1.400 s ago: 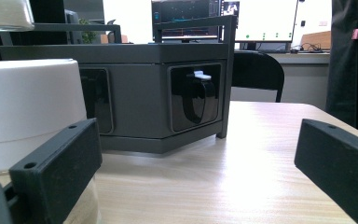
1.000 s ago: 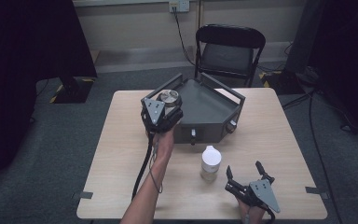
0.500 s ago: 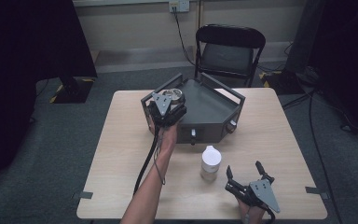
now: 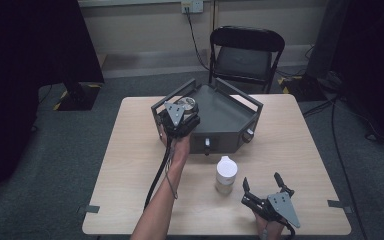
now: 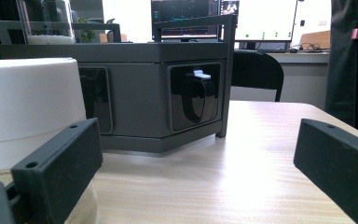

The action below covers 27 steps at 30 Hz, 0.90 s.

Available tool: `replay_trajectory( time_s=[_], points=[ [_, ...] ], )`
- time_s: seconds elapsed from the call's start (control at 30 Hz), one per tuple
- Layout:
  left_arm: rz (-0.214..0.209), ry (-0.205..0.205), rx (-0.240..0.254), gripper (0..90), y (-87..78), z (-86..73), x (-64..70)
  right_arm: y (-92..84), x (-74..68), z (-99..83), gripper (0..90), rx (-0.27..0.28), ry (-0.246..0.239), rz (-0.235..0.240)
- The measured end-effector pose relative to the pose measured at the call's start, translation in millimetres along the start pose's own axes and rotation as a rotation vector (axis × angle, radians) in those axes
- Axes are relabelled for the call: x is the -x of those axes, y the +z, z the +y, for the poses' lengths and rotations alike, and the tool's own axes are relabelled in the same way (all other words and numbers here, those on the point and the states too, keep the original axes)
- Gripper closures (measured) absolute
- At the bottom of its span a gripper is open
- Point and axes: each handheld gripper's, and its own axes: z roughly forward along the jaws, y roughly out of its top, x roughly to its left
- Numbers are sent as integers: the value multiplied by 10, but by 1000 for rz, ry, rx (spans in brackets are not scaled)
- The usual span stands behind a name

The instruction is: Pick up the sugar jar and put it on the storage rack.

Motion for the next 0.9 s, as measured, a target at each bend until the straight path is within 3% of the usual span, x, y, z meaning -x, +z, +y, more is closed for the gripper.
replay_trajectory(
  time_s=[0.47,0.53,0.6,0.67,0.77,0.9],
  points=[
    [0,12,-17,336,5,22,7,-1,-1,0,0,0,0,0],
    [24,13,-17,181,29,2,28,0,0,1,0,-1,1,1],
    [11,-34,-27,82,46,8,-15,-1,-1,1,0,-1,1,0],
    [28,-61,-32,0,53,10,-5,0,0,0,0,0,0,0],
    [3,-84,-45,0,51,27,-59,0,1,0,0,0,-1,1],
    [12,-71,-41,0,20,34,-46,0,0,-1,0,1,-1,-1]
  ],
)
